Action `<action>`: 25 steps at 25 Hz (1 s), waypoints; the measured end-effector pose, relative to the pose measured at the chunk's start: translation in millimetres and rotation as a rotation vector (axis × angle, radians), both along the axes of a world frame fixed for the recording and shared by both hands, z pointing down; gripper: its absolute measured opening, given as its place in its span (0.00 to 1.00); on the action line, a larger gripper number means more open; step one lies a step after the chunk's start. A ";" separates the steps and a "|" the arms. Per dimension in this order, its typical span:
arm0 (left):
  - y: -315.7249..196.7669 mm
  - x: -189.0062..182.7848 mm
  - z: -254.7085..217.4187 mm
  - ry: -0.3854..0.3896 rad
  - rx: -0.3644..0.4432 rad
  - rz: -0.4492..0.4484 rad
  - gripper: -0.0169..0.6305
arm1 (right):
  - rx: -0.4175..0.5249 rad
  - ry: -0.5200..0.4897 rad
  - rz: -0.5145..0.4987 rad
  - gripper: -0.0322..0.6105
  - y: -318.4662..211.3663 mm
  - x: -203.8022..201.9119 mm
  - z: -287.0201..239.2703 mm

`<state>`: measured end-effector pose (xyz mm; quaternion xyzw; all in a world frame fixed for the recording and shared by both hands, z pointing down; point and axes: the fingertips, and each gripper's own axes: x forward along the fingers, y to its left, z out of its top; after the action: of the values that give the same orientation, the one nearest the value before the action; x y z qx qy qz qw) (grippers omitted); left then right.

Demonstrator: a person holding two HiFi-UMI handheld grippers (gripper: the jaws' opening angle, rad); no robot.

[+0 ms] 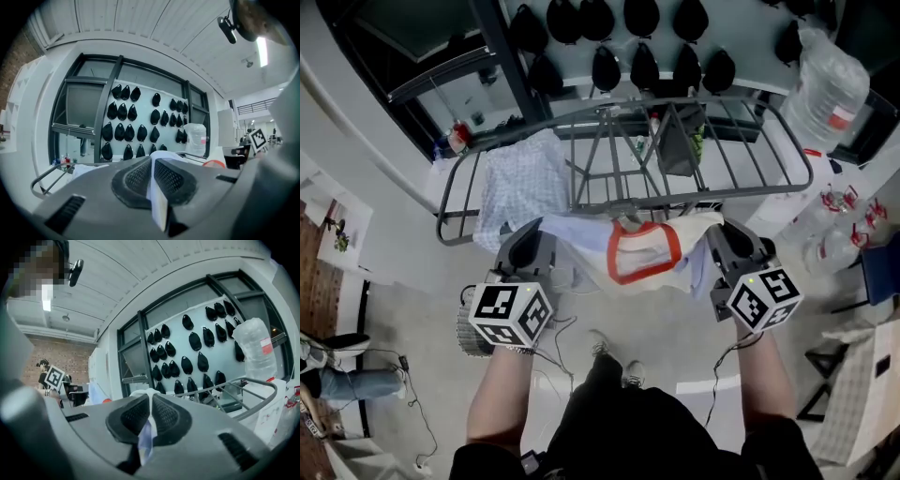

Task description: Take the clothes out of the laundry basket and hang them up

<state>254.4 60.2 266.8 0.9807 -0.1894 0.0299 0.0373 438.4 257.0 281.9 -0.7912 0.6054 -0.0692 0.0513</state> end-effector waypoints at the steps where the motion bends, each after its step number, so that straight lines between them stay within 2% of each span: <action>1: -1.8 5.9 1.3 0.000 0.000 0.012 0.05 | 0.010 0.002 0.015 0.06 0.1 5.3 -8.4; 8: -29.8 45.9 6.9 0.025 -0.018 0.093 0.05 | 0.050 0.059 0.094 0.06 -17.9 36.3 -55.8; 12: -56.0 66.0 -8.0 0.065 -0.019 0.132 0.05 | 0.067 0.092 0.132 0.06 -40.0 54.8 -81.7; 20: -127.1 96.8 -26.7 0.109 -0.004 0.162 0.05 | 0.085 0.151 0.206 0.06 -101.0 93.9 -117.1; 25: -158.5 108.3 -35.2 0.127 -0.011 0.171 0.05 | 0.091 0.150 0.239 0.06 -128.4 110.2 -124.6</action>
<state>362.7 -98.3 231.6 0.9930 -0.1019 -0.0282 0.0519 548.6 128.6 157.3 -0.8575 0.5115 0.0243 0.0496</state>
